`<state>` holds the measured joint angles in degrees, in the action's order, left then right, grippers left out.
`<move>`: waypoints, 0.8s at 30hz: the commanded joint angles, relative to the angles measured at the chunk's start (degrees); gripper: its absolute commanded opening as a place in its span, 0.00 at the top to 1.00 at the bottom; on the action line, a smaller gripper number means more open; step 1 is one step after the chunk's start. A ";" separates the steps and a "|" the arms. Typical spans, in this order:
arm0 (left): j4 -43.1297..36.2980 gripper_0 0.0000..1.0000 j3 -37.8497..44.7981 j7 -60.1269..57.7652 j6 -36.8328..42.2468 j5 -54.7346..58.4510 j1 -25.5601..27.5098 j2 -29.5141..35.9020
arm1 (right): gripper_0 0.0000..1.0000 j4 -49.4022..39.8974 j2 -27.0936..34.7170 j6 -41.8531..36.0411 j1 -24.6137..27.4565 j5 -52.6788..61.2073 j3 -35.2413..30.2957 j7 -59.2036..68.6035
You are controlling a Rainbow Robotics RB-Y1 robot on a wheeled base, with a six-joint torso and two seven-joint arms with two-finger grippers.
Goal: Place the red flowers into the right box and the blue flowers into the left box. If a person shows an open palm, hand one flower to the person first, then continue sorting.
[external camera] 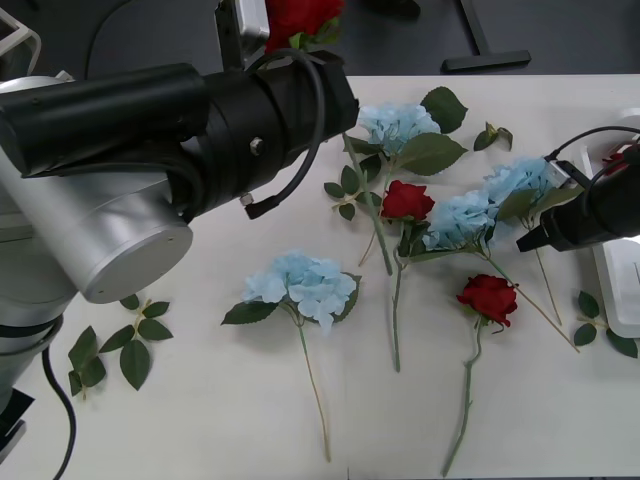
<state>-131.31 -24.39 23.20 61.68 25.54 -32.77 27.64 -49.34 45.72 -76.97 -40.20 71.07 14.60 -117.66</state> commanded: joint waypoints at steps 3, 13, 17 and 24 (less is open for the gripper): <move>4.22 1.00 -4.88 -0.96 -4.72 -8.67 -5.20 -7.17 | 0.12 -0.75 6.22 -8.10 -3.22 12.60 -1.33 -10.48; 15.20 1.00 -10.77 -7.82 -13.69 -22.38 -9.42 -14.99 | 0.12 -8.93 7.54 -16.98 -3.13 32.55 -1.51 -12.51; 16.26 1.00 -11.56 -7.99 -14.22 -23.79 -9.59 -16.31 | 0.12 -10.25 5.34 -16.01 -3.22 40.02 -1.51 -11.98; 16.35 1.00 -13.14 -8.52 -14.30 -25.72 -9.59 -17.10 | 0.12 -14.20 1.74 -13.82 -3.22 45.91 -1.51 -11.54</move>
<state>-114.29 -35.94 14.57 48.37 0.94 -39.64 12.43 -60.28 49.37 -91.87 -41.10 114.69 14.54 -129.16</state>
